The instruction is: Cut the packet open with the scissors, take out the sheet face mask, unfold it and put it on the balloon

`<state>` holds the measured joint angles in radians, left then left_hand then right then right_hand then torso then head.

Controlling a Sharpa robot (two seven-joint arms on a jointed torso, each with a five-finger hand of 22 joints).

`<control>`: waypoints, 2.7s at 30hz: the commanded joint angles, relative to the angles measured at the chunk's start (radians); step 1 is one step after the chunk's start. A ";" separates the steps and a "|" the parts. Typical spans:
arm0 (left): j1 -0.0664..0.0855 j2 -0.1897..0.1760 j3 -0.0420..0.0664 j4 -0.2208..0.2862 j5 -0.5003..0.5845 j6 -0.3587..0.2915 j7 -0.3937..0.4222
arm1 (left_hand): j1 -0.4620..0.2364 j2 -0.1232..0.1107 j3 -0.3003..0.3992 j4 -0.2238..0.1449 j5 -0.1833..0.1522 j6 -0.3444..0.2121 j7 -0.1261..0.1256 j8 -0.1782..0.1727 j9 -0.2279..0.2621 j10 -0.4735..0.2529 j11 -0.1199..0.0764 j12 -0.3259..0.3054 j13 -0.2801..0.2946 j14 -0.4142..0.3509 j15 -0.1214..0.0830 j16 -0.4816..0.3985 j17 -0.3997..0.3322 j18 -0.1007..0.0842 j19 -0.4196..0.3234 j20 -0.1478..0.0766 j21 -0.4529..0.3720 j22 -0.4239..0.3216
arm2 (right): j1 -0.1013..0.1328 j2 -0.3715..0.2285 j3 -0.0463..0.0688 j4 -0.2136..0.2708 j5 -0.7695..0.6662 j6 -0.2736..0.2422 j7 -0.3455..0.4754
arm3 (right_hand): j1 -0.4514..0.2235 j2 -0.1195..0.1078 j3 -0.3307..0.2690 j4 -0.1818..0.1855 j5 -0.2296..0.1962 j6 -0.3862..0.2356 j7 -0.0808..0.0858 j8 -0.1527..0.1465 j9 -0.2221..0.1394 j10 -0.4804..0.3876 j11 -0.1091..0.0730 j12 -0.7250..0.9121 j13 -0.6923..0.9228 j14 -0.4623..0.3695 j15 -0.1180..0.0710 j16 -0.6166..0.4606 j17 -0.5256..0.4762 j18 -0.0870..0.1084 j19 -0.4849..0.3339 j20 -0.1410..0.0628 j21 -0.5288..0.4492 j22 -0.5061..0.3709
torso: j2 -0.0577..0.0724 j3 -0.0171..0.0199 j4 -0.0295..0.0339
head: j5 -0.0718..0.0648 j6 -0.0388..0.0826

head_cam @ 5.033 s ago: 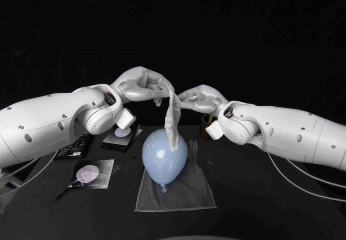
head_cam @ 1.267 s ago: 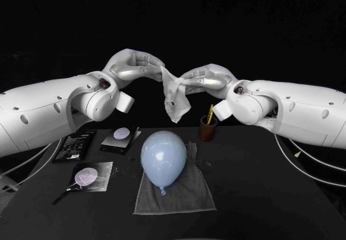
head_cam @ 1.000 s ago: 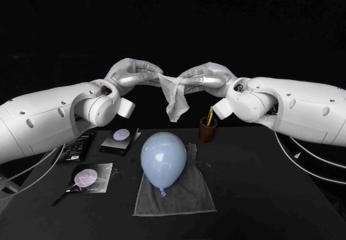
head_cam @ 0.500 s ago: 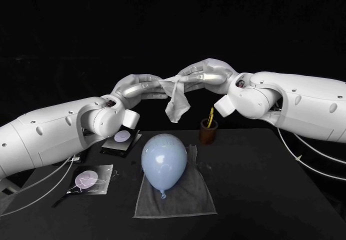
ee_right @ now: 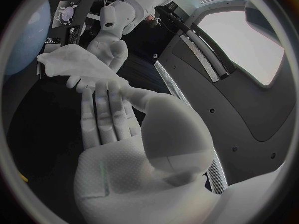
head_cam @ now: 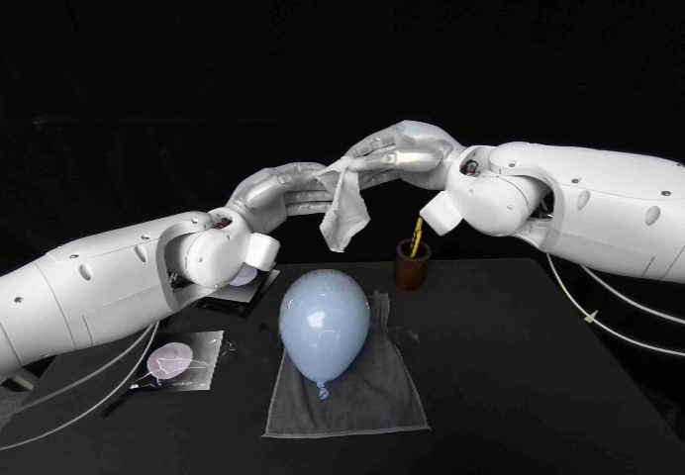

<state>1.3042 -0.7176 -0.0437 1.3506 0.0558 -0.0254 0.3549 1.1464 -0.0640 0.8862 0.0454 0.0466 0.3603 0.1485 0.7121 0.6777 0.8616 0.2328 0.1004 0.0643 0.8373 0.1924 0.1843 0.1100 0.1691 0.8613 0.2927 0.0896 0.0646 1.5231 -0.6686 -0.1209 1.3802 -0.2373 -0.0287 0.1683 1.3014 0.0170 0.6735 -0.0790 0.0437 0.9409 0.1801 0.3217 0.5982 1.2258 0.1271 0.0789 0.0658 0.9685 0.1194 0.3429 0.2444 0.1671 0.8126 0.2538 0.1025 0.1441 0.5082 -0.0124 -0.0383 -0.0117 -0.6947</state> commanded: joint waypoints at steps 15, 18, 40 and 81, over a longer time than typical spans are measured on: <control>-0.056 0.030 -0.004 -0.065 -0.008 -0.040 -0.013 | -0.101 -0.035 -0.860 0.251 0.002 -0.139 0.149 0.019 -0.193 -0.113 0.037 -0.019 0.001 -0.397 0.058 -0.137 -0.055 -0.098 -0.395 0.000 -0.039 -0.016 | 0.002 0.001 0.002 0.020 0.005 -0.030 0.027 | -0.002 0.011 0.004 -0.003 0.005 -0.003 0.000 0.011 0.028 0.011 -0.002 -0.004 0.001 0.011 -0.002 -0.009 -0.002 0.019 0.009 0.002 -0.001 -0.002 | 0.001 0.0018 -0.0006 | -0.001 0.000; -0.067 0.037 -0.005 -0.078 -0.020 -0.035 -0.017 | -0.071 -0.120 -0.980 0.256 0.007 -0.178 0.134 0.018 -0.208 -0.149 0.054 -0.025 0.000 -0.396 0.065 -0.136 -0.053 -0.087 -0.348 -0.002 -0.031 -0.012 | 0.002 0.002 0.003 0.023 0.011 -0.042 0.036 | -0.002 0.011 0.004 -0.003 0.005 -0.003 0.000 0.012 0.028 0.011 -0.002 -0.004 0.001 0.012 -0.002 -0.009 -0.002 0.019 0.010 0.002 -0.001 -0.002 | 0.001 0.0018 0.0002 | 0.001 0.001; -0.102 0.051 -0.006 -0.074 0.036 0.303 0.013 | -0.274 0.124 -0.968 0.250 0.000 0.125 0.080 -0.045 -0.359 0.026 -0.037 0.019 0.001 -0.105 -0.004 -0.068 0.003 -0.055 -0.253 -0.002 -0.029 -0.010 | 0.002 0.049 0.012 -0.027 0.034 -0.093 0.051 | -0.004 0.011 0.004 -0.004 0.005 -0.004 0.000 0.013 0.029 0.012 -0.002 -0.005 0.001 0.013 -0.002 -0.010 -0.002 0.019 0.010 0.001 -0.001 -0.003 | 0.001 -0.0005 -0.0005 | 0.007 0.011; -0.108 0.038 -0.005 -0.011 0.042 0.156 0.052 | 0.409 0.264 -0.778 0.066 0.002 0.458 -0.002 -0.270 -0.513 0.202 -0.064 -0.034 -0.002 0.005 -0.030 -0.080 0.025 -0.023 -0.108 -0.001 -0.011 -0.001 | -0.016 0.079 -0.018 -0.106 -0.066 -0.009 -0.088 | -0.174 -0.188 -0.250 0.105 0.003 -0.249 0.077 -0.168 -0.075 -0.278 0.089 -0.018 -0.004 -0.170 0.078 -0.142 -0.029 -0.010 -0.283 0.039 -0.054 -0.092 | 0.001 0.0015 -0.0011 | 0.009 0.003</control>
<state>1.1962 -0.6805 -0.0497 1.3399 0.1125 0.1720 0.3813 1.5621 0.1926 0.1054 0.1061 0.0497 0.8134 0.1464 0.4431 0.1655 1.0586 0.1678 0.0695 0.0634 0.8403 0.1644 0.1035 0.1348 0.1390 0.7494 0.2917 0.0765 0.0636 1.5095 -0.5892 -0.1385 1.2766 -0.2565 -0.0856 0.1162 1.1351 -0.1678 0.4338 0.0213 0.0523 0.6967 0.1903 0.1577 0.5261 0.9558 0.2136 0.0607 0.0618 0.8051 0.1954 0.2031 0.2171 0.1671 0.5440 0.2928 0.0510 0.0547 0.5091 -0.0109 -0.0391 -0.0058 -0.6877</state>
